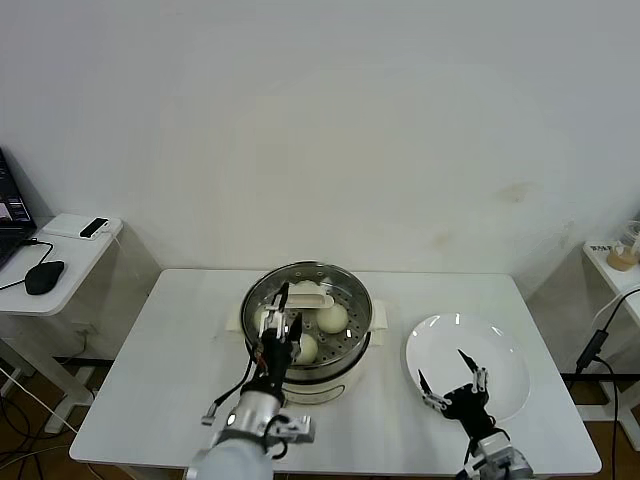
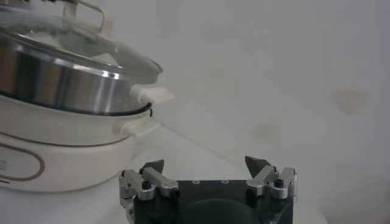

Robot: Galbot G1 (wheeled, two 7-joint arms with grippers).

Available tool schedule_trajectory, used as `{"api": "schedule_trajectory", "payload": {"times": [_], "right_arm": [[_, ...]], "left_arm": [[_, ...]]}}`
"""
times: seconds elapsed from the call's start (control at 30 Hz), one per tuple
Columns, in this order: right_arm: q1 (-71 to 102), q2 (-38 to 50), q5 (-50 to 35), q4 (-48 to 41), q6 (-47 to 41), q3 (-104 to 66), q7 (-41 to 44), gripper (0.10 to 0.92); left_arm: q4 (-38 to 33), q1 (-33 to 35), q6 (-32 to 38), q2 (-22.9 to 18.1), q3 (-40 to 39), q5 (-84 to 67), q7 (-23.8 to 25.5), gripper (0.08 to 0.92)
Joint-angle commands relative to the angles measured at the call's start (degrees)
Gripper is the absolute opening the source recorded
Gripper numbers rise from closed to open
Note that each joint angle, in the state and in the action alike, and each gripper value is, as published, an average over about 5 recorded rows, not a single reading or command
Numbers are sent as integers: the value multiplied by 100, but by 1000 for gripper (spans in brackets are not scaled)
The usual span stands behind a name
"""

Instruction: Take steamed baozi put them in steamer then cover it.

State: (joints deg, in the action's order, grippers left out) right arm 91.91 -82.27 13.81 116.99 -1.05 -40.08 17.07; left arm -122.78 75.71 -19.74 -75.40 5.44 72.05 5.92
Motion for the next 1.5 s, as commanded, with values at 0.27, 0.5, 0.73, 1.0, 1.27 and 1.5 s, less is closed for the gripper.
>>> {"api": "schedule_trajectory", "payload": {"times": [0.27,0.5,0.73,1.0,1.27,1.5], "right_arm": [[260,304,-580,52,120,-74,-69,823],[323,321,-966,-33,196,-6,-232,823],[279,262,-1192,-120,259,57,-377,823],[217,159,-1135,-201,278,133,-390,823],[181,122,-1120,-247,263,209,-388,823],[196,129,-1118,-206,267,181,-374,823]], "left_arm": [[-225,2099,2300,-388,2798,-7374,-1886,823],[-218,2557,2359,-351,3054,-8072,-1667,823],[64,2672,2337,-280,3229,-8203,-1574,823],[69,2676,2249,-312,3201,-8229,-1554,823],[95,2670,2132,-248,3124,-8173,-1483,823],[158,2667,2124,-278,3046,-8047,-1422,823]]}}
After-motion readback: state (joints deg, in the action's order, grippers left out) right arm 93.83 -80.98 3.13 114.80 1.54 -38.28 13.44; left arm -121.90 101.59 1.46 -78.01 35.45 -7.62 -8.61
